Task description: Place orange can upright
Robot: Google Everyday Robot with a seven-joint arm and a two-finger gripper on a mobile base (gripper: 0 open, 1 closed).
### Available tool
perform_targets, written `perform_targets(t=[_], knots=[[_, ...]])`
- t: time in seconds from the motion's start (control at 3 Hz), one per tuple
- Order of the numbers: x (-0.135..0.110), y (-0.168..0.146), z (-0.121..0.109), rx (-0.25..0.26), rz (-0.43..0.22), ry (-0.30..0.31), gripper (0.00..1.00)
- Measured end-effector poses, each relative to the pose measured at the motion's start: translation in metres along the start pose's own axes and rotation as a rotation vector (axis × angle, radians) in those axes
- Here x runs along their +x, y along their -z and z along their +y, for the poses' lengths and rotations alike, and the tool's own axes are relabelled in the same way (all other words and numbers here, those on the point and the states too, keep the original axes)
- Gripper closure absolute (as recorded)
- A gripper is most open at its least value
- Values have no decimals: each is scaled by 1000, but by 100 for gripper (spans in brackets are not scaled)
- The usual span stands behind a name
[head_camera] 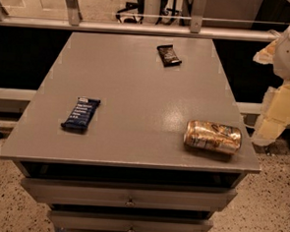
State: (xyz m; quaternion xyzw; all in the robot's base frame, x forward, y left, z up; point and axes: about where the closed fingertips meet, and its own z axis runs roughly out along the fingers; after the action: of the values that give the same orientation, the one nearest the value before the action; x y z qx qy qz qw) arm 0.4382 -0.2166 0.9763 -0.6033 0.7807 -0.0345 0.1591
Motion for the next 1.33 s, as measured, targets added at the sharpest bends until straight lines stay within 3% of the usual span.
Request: perform_targets(t=[0.33, 1.0, 1.33], knots=[[0, 0, 0, 0, 0, 0, 0], [-8, -84, -1, -84, 41, -185, 0], [-17, -107, 7, -110, 39, -232, 0]])
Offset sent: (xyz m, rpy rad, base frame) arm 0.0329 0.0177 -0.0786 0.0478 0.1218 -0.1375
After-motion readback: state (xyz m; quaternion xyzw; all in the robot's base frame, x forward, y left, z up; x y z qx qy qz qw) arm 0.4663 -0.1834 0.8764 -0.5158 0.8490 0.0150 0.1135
